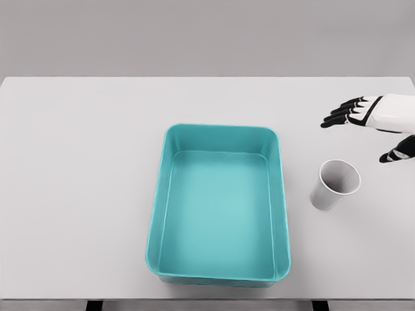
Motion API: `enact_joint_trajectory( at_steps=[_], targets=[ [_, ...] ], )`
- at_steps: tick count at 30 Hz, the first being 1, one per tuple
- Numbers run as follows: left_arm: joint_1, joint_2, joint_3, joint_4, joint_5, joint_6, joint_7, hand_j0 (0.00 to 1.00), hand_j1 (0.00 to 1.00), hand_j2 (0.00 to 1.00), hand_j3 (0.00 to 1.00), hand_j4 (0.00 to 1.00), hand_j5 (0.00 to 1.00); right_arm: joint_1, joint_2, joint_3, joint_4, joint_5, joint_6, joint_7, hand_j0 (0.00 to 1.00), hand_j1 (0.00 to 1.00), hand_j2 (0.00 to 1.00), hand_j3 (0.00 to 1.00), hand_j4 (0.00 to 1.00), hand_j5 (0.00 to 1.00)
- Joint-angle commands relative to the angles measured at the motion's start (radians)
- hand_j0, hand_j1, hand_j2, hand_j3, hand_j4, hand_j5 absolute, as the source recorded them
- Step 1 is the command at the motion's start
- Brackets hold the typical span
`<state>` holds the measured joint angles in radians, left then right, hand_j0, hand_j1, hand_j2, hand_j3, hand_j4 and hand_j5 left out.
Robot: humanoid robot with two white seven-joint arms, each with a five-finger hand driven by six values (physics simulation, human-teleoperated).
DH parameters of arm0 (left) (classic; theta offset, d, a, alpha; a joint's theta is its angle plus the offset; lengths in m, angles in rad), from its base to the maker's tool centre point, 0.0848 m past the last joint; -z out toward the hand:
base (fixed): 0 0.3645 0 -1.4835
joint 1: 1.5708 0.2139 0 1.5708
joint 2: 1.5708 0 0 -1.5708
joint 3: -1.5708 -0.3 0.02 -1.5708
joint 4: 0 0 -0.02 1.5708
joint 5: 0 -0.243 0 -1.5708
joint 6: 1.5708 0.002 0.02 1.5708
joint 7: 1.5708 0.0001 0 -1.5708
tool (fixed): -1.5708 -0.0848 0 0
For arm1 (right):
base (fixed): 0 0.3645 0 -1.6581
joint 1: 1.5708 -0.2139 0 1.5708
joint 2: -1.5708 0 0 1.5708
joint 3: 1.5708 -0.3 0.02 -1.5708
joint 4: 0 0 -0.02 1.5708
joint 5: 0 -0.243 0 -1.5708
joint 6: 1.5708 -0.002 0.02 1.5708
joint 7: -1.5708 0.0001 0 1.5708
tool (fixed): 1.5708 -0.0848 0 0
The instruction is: Put the paper cup into the basket with your right arm
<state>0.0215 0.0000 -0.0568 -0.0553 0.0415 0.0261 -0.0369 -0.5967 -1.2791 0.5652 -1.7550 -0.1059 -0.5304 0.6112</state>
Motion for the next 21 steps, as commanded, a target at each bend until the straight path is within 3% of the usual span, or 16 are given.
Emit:
enact_joint_trajectory(
  at_steps=[1, 13, 21],
  targets=[
    [0.0, 0.0, 0.0, 0.0, 0.0, 0.0, 0.0, 1.0, 1.0, 1.0, 1.0, 1.0, 1.0, 0.0, 0.018, 0.002, 0.0, -0.003, 0.032, 0.0, 0.99, 0.99, 0.99, 0.99, 0.99, 0.99],
    [0.0, 0.0, 0.0, 0.0, 0.0, 0.0, -0.001, 1.0, 1.0, 1.0, 1.0, 1.0, 1.0, 0.0, 0.018, 0.11, -0.001, 0.107, -0.048, 0.0, 0.99, 0.99, 0.99, 0.99, 0.99, 0.99],
    [0.0, 0.0, 0.0, 0.0, 0.0, 0.0, 0.0, 1.0, 1.0, 1.0, 1.0, 1.0, 1.0, 0.0, 0.033, 0.136, -0.001, 0.149, -0.081, 0.0, 0.99, 0.99, 0.99, 0.99, 0.99, 0.99]
  ],
)
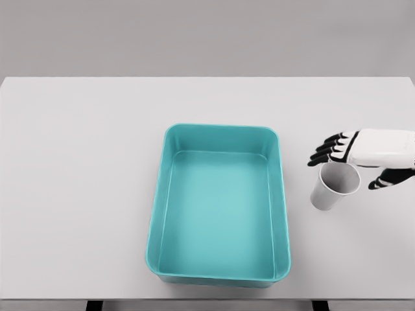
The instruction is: Put the paper cup into the basket with your right arm
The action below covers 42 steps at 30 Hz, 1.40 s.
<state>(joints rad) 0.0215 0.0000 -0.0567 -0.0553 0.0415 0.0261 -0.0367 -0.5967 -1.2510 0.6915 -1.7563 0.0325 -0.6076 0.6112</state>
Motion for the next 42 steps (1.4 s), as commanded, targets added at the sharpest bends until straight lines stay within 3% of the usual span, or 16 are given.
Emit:
enact_joint_trajectory(
  at_steps=[1, 42],
  targets=[
    [0.0, 0.0, 0.0, 0.0, 0.0, 0.0, 0.0, 1.0, 1.0, 1.0, 1.0, 1.0, 1.0, 0.0, 0.015, 0.01, 0.0, 0.027, -0.003, 0.0, 0.99, 0.99, 0.99, 0.99, 0.99, 0.99],
    [0.0, 0.0, 0.0, 0.0, 0.0, 0.0, 0.0, 1.0, 1.0, 1.0, 1.0, 1.0, 1.0, 0.005, 0.061, 0.045, 0.001, 0.144, -0.003, 0.0, 0.99, 0.99, 0.99, 0.99, 0.99, 0.99]
  ],
)
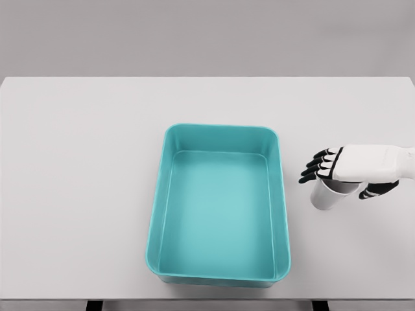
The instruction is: Put the paper cup into the basket with your right arm
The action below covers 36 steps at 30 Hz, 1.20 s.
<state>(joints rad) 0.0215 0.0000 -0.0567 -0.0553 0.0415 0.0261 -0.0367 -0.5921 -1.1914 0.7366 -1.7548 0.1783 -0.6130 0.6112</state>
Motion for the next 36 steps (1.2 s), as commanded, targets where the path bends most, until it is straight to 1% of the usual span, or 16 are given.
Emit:
enact_joint_trajectory(
  at_steps=[1, 6, 12, 14, 18, 27, 32, 36],
  targets=[
    [0.0, 0.0, 0.0, 0.0, 0.0, 0.0, 0.0, 1.0, 1.0, 1.0, 1.0, 1.0, 1.0, 0.0, 0.001, 0.0, 0.0, -0.002, 0.002, 0.0, 0.99, 0.99, 0.99, 0.99, 0.99, 0.99],
    [0.0, 0.0, 0.0, 0.0, 0.0, 0.0, 0.0, 1.0, 1.0, 1.0, 1.0, 1.0, 1.0, 0.002, 0.004, 0.0, 0.0, -0.002, 0.002, 0.0, 0.98, 0.98, 0.98, 0.98, 0.98, 0.98],
    [0.0, 0.0, 0.0, 0.0, 0.0, 0.0, 0.0, 1.0, 1.0, 1.0, 1.0, 1.0, 1.0, 0.003, 0.004, 0.001, 0.0, 0.003, 0.002, 0.0, 0.92, 0.92, 0.92, 0.92, 0.92, 0.92],
    [0.0, 0.0, 0.0, 0.0, 0.0, 0.0, 0.0, 1.0, 1.0, 1.0, 1.0, 1.0, 1.0, 0.003, 0.004, 0.001, 0.0, 0.03, 0.002, 0.0, 0.89, 0.89, 0.89, 0.89, 0.89, 0.89],
    [0.0, 0.0, 0.0, 0.0, 0.0, 0.0, 0.0, 1.0, 1.0, 1.0, 1.0, 1.0, 1.0, 0.002, 0.003, 0.001, 0.0, 0.033, 0.002, 0.0, 0.87, 0.87, 0.87, 0.87, 0.87, 0.87],
    [0.0, 0.0, 0.0, 0.0, 0.0, 0.0, 0.0, 1.0, 1.0, 1.0, 1.0, 1.0, 1.0, -0.003, 0.001, 0.0, -0.002, 0.033, 0.002, 0.0, 0.79, 0.79, 0.79, 0.79, 0.79, 0.79],
    [0.0, 0.0, 0.0, 0.0, 0.0, 0.0, 0.0, 1.0, 1.0, 1.0, 1.0, 1.0, 1.0, -0.003, 0.001, 0.001, -0.002, 0.033, 0.002, 0.0, 0.75, 0.75, 0.75, 0.75, 0.75, 0.75],
    [0.0, 0.0, 0.0, 0.0, 0.0, 0.0, 0.0, 1.0, 1.0, 1.0, 1.0, 1.0, 1.0, -0.003, 0.0, 0.0, -0.002, 0.033, 0.002, 0.0, 0.75, 0.75, 0.75, 0.75, 0.75, 0.75]
  ],
)
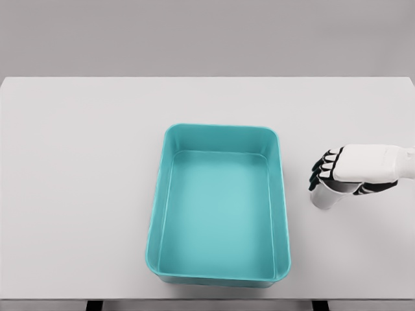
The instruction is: Put the paper cup into the basket with your right arm
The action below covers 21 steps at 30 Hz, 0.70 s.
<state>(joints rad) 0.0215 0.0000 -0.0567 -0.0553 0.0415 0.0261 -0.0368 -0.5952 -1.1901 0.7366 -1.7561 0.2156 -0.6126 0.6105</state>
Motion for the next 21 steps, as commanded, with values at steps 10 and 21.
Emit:
enact_joint_trajectory(
  at_steps=[10, 21],
  targets=[
    [0.0, 0.0, 0.0, 0.0, 0.0, 0.0, 0.0, 1.0, 1.0, 1.0, 1.0, 1.0, 1.0, -0.028, -0.013, -0.013, 0.0, -0.002, 0.002, 0.0, 0.71, 0.71, 0.71, 0.71, 0.71, 0.71],
    [0.0, 0.0, 0.0, 0.0, 0.0, 0.0, 0.0, 1.0, 1.0, 1.0, 1.0, 1.0, 1.0, -0.078, -0.013, -0.02, 0.0, -0.013, 0.002, 0.0, 0.71, 0.71, 0.71, 0.71, 0.71, 0.71]
  ],
)
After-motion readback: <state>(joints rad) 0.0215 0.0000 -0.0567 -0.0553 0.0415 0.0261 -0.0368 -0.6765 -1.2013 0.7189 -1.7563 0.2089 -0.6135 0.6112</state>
